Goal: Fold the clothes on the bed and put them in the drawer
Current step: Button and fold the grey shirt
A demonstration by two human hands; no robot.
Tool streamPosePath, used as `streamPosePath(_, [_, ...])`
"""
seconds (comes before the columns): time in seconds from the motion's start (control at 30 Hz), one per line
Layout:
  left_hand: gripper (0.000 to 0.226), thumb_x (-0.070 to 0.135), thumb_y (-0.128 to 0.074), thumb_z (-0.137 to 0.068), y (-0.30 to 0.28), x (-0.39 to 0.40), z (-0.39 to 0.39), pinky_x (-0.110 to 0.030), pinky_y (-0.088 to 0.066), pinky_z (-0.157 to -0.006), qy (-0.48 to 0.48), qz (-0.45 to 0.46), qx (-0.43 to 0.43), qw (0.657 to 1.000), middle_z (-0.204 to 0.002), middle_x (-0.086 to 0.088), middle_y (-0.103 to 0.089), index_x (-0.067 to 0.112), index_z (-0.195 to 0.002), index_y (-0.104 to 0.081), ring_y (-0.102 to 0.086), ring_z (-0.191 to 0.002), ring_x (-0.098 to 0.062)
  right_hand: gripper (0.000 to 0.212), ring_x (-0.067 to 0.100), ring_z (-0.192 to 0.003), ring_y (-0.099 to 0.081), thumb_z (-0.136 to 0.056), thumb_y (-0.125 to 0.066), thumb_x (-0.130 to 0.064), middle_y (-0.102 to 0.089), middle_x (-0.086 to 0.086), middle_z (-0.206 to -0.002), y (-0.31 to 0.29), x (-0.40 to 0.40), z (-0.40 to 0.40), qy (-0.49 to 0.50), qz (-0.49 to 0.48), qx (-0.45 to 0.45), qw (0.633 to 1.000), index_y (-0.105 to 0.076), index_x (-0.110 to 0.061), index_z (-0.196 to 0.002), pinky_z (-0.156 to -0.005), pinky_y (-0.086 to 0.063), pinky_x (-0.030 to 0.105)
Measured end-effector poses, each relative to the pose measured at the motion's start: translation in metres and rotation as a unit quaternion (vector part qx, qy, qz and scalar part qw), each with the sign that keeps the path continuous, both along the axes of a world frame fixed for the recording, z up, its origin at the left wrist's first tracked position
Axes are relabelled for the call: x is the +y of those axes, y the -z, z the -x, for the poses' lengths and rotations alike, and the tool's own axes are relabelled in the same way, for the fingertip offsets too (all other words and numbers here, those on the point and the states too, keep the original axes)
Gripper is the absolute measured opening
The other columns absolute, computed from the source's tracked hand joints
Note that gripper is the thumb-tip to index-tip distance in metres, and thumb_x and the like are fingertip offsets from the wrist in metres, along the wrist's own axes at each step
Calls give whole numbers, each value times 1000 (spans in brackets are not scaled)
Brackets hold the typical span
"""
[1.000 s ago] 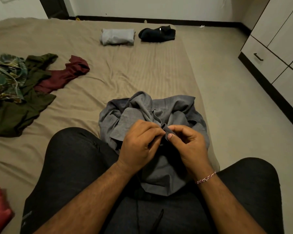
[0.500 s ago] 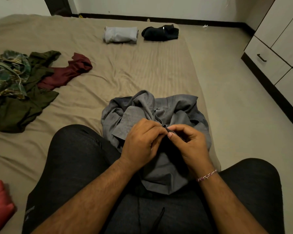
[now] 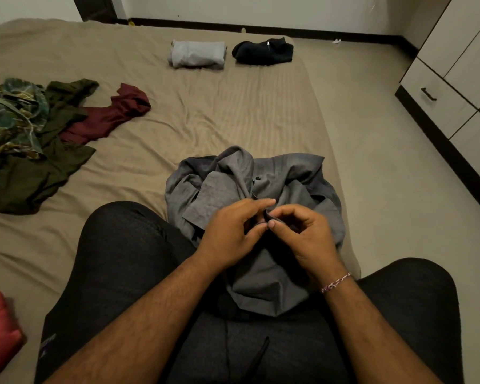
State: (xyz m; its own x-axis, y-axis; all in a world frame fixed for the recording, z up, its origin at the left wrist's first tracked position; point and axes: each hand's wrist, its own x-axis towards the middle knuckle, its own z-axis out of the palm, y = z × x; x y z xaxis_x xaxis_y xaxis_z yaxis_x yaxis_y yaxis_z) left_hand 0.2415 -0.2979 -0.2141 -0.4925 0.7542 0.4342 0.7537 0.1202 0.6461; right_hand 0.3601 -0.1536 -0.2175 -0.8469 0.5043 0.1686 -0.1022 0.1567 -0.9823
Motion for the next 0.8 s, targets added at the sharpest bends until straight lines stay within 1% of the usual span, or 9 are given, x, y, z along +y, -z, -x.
streamPosePath(0.07, [35, 22, -73, -90, 2, 0, 1, -19, -48, -85, -2, 27, 19, 999, -100, 14, -68, 24, -125, -71, -61, -92, -2, 17, 19, -101, -74, -89, -76, 1, -77, 1, -100, 1, 0, 1, -6, -36, -9, 999, -76, -14, -98, -93, -57, 30])
streamPosePath(0.13, [26, 34, -68, -90, 4, 1, 1, -26, -50, -84, -27, 46, 32, 998, -98, 14, -70, 27, -114, -73, -60, -91, -5, 17, 15, -98, -73, -88, -77, 1, -76, -1, -99, 2, -1, 3, 3, -79, -17, 997, -76, -15, -97, -93, -57, 28])
streamPosePath(0.2, [23, 43, -65, -88, 6, 1, 2, -30, -50, -78, -55, 57, 33, 996, -91, 15, -70, 29, -105, -73, -58, -86, -5, 18, 11, -94, -72, -86, -77, 1, -75, -3, -96, 1, -2, 3, 18, -120, -17, 992, -77, -15, -95, -89, -56, 24])
streamPosePath(0.3, [10, 36, -76, -83, 7, 2, 3, -32, -49, -71, -81, 65, 29, 994, -80, 16, -66, 31, -89, -70, -52, -80, -5, 18, 9, -91, -71, -85, -79, -3, -74, -9, -94, 1, -3, 4, 34, -193, -23, 980, -78, -18, -94, -84, -56, 23])
streamPosePath(0.37, [15, 32, -81, -81, 7, 2, 3, -33, -48, -66, -93, 70, 26, 993, -75, 18, -60, 32, -80, -65, -48, -76, -6, 17, 9, -89, -71, -85, -80, -4, -74, -11, -93, 1, -4, 4, 40, -211, -28, 976, -78, -20, -93, -81, -57, 23])
streamPosePath(0.53, [21, 27, -80, -80, 5, 2, 2, -34, -47, -61, -99, 54, 43, 993, -72, 20, -51, 25, -76, -60, -49, -76, -9, 20, 8, -87, -72, -87, -79, -7, -75, -12, -91, 0, -5, 4, 51, -165, -40, 984, -74, -26, -93, -79, -56, 19])
streamPosePath(0.6, [21, 26, -80, -80, 4, 2, 3, -36, -47, -61, -100, 48, 47, 993, -71, 19, -50, 23, -75, -60, -49, -75, -10, 18, 6, -88, -72, -88, -78, -9, -75, -13, -92, 2, -6, 5, 67, -189, -38, 979, -75, -25, -94, -80, -56, 20])
streamPosePath(0.67, [21, 25, -81, -79, 4, 3, 3, -36, -47, -60, -104, 44, 44, 993, -69, 19, -48, 22, -74, -61, -49, -74, -9, 15, 3, -90, -70, -89, -77, -10, -73, -15, -93, 3, -8, 5, 87, -238, -29, 967, -74, -23, -96, -81, -55, 19])
streamPosePath(0.8, [19, 28, -80, -82, 3, 4, -1, -30, -45, -60, -107, 29, 55, 992, -67, 18, -51, 23, -76, -63, -48, -71, -6, 13, 1, -88, -64, -90, -73, -8, -68, -13, -92, 3, -12, 4, 117, -296, -20, 948, -70, -20, -96, -78, -52, 16])
